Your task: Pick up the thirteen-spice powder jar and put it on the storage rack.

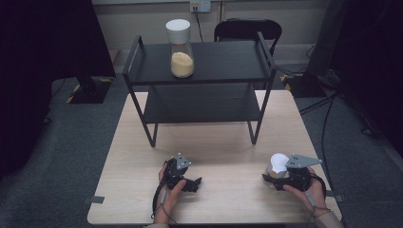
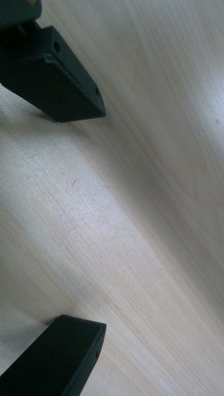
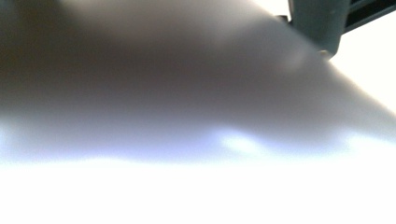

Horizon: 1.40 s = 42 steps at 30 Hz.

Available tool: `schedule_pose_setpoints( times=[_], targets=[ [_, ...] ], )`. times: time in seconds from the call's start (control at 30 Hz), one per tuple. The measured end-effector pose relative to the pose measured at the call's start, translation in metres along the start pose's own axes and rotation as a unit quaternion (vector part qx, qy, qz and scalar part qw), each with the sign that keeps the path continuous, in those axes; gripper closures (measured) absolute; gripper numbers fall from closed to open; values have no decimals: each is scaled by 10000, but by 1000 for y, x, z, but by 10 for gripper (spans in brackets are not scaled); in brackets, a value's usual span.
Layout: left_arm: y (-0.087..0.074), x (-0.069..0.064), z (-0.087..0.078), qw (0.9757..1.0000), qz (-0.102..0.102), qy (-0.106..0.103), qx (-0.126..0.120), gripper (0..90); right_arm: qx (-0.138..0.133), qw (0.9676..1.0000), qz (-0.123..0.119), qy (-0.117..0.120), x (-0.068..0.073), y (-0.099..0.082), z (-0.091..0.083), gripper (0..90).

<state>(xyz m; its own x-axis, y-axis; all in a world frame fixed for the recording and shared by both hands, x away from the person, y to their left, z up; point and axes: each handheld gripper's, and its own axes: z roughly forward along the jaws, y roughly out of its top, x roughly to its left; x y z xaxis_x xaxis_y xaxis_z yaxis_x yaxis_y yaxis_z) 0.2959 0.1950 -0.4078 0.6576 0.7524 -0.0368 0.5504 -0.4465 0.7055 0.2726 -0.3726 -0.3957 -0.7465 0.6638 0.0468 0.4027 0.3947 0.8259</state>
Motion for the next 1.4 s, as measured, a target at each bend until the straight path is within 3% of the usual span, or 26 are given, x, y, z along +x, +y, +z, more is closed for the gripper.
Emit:
schedule_pose_setpoints(
  times=[0.33,0.73,1.4],
  targets=[
    [0,0,0,10000,-1,0,1,0,-170,9998,-48,-1,0,-2,-2,303],
    [0,0,0,10000,3,1,2,0,-93,9999,-74,45,-1,7,-3,303],
    [0,0,0,10000,2,0,3,0,-143,9991,-93,377,-6,44,-5,304]
  ],
)
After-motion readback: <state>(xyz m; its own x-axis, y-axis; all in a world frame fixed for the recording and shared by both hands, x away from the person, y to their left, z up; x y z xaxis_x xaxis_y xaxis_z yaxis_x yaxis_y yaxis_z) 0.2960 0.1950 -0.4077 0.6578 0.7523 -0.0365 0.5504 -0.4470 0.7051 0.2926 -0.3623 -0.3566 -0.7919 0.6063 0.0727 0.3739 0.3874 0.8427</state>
